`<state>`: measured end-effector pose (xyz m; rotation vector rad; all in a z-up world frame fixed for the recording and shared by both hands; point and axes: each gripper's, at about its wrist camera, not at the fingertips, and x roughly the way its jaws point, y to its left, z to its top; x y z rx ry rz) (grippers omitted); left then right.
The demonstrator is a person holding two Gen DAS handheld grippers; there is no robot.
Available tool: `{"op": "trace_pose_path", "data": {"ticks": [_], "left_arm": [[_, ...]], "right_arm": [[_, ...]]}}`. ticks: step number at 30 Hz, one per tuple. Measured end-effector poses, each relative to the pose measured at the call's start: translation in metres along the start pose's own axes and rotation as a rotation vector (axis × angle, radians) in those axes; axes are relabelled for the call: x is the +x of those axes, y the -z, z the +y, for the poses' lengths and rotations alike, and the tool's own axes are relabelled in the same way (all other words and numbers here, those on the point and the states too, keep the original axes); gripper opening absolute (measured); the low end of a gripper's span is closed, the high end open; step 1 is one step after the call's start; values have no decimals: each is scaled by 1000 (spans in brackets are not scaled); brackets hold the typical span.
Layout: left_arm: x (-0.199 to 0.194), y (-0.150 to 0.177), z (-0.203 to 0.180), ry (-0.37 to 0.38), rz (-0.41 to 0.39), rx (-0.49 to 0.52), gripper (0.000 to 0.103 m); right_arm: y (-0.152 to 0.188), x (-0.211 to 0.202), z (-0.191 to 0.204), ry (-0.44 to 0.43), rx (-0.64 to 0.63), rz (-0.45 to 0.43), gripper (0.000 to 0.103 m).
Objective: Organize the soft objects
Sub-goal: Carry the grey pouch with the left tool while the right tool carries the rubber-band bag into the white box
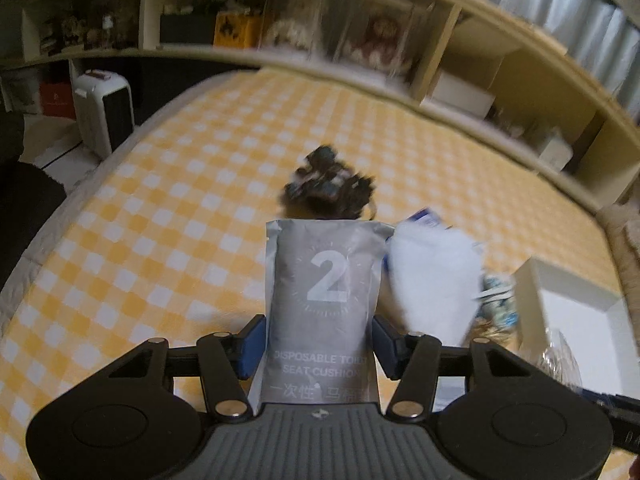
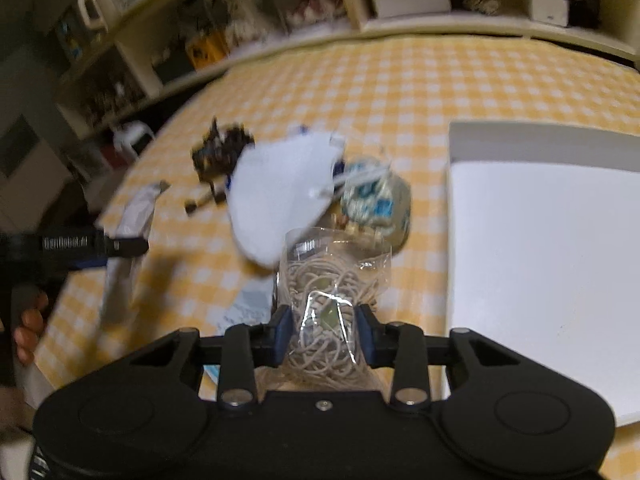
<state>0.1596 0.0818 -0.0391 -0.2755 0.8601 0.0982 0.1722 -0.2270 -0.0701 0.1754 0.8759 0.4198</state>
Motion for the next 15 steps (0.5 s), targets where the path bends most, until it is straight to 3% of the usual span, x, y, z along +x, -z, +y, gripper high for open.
{"op": "trace_pose_path", "data": {"ticks": [9,15], "left_arm": [[-30,4,-54,149,-85,17,57],[-27,11,-110,281,-57,43,57]], "right_arm": [[-14,-51,-20,-3,14,-162,36],[-19,-73,-40,75,-21,-213,37]]}}
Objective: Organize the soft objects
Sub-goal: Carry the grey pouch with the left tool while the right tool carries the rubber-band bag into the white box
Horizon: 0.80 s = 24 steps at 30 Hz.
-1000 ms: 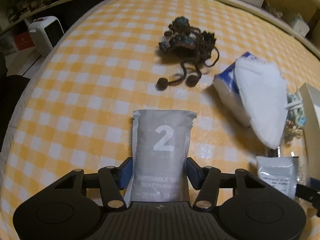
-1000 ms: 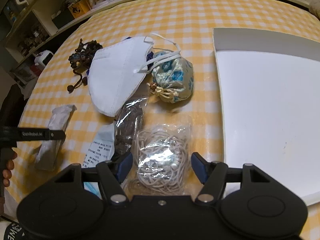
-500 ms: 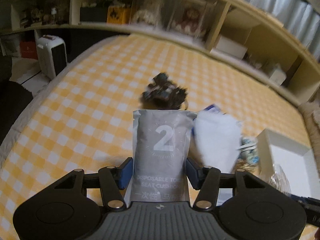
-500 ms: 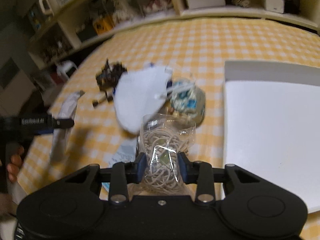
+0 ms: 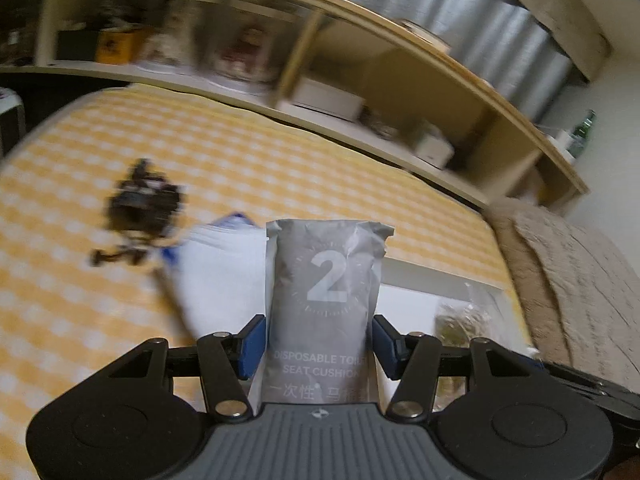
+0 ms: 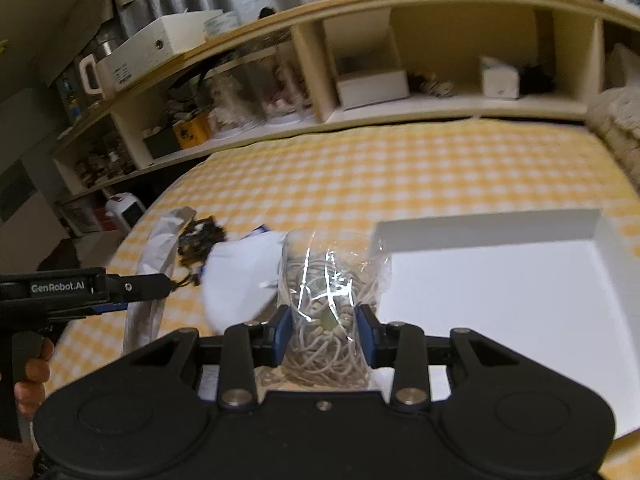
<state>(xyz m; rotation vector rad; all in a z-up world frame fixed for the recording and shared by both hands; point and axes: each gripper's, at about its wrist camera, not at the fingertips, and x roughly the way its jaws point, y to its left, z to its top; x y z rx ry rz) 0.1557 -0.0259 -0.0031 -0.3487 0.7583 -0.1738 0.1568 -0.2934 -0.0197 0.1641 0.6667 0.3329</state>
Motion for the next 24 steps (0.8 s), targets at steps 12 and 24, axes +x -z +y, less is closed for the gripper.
{"op": "trace_pose_path", "data": {"ticks": [12,24], "left_arm": [[52,22,-82,214,77,-57,57],[114,57,-100,273,213,-207,57]], "right_arm": [[-2,-21,-72,159,61,-40,37],[8,-29,-106,248,111,-30,37]]}}
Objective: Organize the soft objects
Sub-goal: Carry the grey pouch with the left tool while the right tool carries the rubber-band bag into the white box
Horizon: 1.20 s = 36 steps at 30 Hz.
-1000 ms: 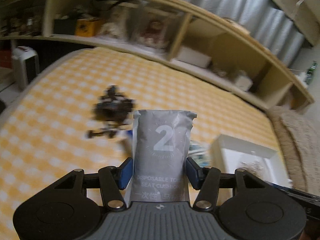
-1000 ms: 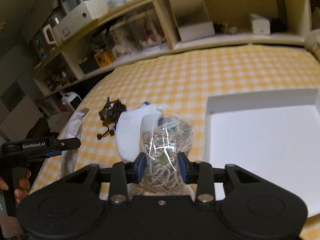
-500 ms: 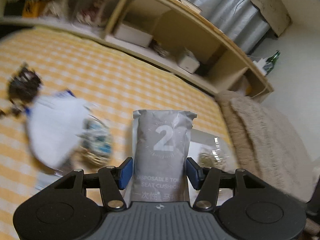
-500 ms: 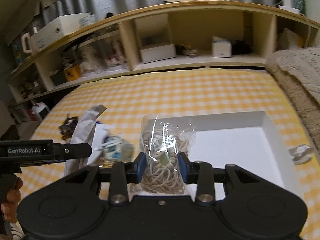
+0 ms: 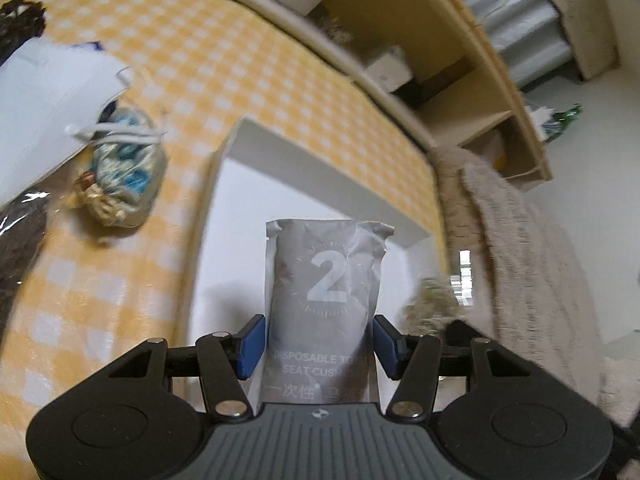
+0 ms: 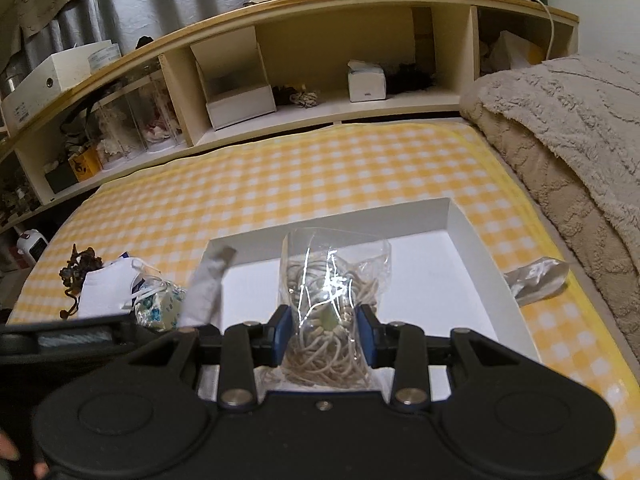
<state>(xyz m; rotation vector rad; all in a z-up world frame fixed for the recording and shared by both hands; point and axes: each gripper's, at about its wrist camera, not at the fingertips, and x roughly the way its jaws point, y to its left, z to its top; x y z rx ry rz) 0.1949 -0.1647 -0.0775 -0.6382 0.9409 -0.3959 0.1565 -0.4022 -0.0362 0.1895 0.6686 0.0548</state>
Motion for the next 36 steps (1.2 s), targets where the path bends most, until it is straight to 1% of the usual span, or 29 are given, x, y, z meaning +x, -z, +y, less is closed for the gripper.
{"op": "trace_pose_path", "data": {"ticks": [3,7,11,15,17,19,20,25,30,33,34,35,36], "left_arm": [[13,1,6,-66,3,1,57],[18,-3,10,-143,-3,40,57],[16,-8,14,-164,-11,54,57],[14,-9,10,-205,-12,106,57],[14,-8,8,-212,-1,118,61],[13,-8,6,-216,22,134,68],[12,-6,5,-210,30,143,70],[2,-3,-4,-215,36,212,80],[-5,-2,-10,-245,24,269,82],[-8,-2,-10,-266,30,293,85],[-9,-2,-10,-274,33,300,87],[-10,-3,-9,-280,37,306,87],[-11,-3,-8,-285,40,313,88]], "right_arm": [[0,3,0,-10,-6,10,37],[0,7,5,-23,-22,30,37],[1,13,7,-43,-32,66,37],[3,23,10,-65,-56,112,37],[4,26,12,-72,-66,132,37],[4,27,11,-76,-68,143,37],[5,28,11,-78,-67,148,37],[6,31,10,-71,-68,171,37],[8,37,15,-75,-98,208,38],[8,38,19,-45,-125,219,48],[7,35,21,-21,-138,204,61],[6,31,22,9,-152,188,70],[5,28,23,33,-165,179,75]]}}
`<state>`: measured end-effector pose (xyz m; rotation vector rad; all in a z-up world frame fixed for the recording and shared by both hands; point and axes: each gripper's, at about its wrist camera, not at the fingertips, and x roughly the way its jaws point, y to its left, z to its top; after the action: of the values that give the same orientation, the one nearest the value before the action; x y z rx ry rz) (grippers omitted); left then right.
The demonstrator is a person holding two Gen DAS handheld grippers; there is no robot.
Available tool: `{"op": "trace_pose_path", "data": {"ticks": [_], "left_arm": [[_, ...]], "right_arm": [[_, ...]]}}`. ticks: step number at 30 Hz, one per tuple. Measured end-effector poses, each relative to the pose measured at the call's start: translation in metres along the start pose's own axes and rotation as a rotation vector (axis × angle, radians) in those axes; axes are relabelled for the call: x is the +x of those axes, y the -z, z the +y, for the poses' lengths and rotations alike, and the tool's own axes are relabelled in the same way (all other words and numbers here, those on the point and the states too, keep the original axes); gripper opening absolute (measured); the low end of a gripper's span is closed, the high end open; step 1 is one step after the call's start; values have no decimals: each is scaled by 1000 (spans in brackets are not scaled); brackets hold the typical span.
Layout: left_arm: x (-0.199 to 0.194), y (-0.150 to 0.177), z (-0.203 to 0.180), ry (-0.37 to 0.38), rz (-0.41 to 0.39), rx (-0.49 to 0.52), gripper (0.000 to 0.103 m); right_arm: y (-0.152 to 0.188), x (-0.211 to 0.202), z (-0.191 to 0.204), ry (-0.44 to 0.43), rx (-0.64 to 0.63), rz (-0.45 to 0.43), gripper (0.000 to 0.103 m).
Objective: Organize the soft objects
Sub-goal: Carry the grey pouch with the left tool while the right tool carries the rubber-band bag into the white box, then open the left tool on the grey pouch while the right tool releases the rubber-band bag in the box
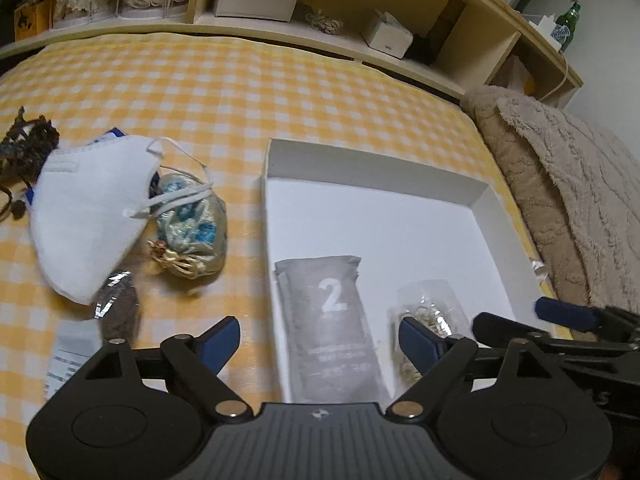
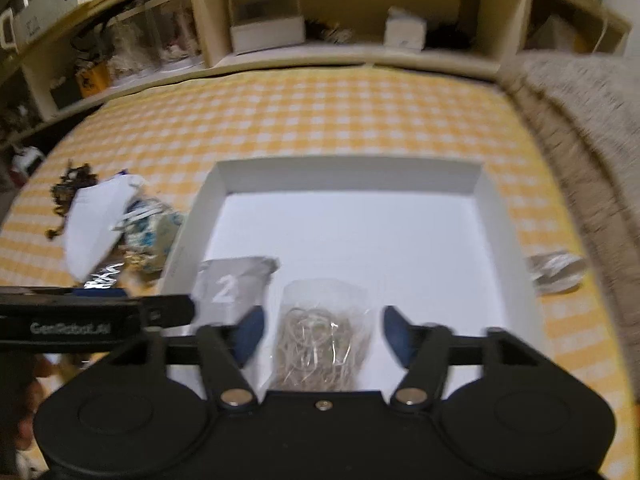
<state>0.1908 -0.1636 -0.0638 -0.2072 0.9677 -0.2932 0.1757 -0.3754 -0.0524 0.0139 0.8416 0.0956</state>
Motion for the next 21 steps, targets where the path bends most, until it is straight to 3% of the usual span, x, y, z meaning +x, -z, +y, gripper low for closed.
{"op": "trace_pose_path", "data": {"ticks": [2,10,21], "left_arm": [[-4,0,2,-10,1,15,91],[-22,1,4,-29,-19,53,98],[-61,3,6,-49,-79,96,103]], "right_arm": [[0,-5,-1,6,-10,-7,82],[1,-12,-8,35,41,2,83],[9,-57,-2,27,56,-68,91]]}}
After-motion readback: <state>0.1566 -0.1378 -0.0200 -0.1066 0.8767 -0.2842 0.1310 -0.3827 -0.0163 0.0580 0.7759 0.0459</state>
